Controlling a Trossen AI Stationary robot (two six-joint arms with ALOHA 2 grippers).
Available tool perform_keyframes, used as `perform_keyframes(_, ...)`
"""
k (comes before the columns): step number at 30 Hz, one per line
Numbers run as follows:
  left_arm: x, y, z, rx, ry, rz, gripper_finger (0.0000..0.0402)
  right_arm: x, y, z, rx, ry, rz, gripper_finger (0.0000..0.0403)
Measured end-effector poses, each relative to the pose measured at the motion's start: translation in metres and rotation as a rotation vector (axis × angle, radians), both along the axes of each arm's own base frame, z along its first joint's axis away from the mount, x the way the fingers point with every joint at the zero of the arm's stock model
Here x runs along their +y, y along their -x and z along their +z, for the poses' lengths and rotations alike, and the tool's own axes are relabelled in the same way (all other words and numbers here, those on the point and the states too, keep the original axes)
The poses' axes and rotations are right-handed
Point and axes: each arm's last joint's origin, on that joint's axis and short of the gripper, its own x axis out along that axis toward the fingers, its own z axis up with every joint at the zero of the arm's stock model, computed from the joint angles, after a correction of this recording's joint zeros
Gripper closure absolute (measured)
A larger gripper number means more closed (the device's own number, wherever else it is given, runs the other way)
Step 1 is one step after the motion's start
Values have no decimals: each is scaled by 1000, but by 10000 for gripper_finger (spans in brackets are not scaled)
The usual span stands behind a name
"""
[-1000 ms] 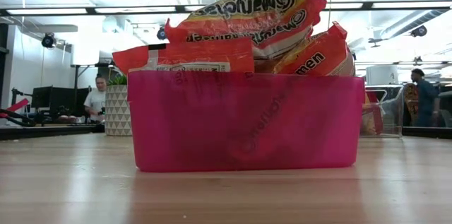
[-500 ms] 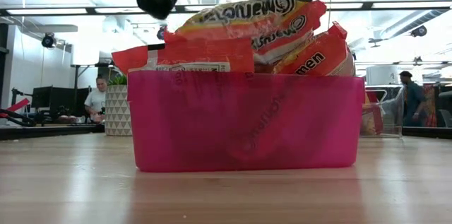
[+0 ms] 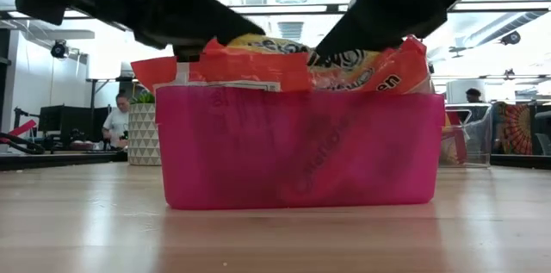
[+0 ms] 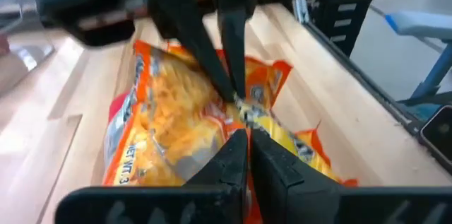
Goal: Sort Maruchan noodles
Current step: Put the orange noodle pack into the red bin
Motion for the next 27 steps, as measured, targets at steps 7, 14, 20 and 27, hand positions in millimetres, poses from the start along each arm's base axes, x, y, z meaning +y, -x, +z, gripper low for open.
perform_keyframes(7,5,6,15,6,3,32,401,-2,5,30,-80,-7,22,390)
perform_keyframes(14,8,10,24,2,-10,38,401,-6,5,36,-127,61,-3,390)
perform_keyframes(20,7,6,7,50,-35,61,401,-5,2,21,-90,77,-15,390)
perform_keyframes(27,10,5,-6,101,-37,129,402,-8,-4,-9,-23,122,-77,390)
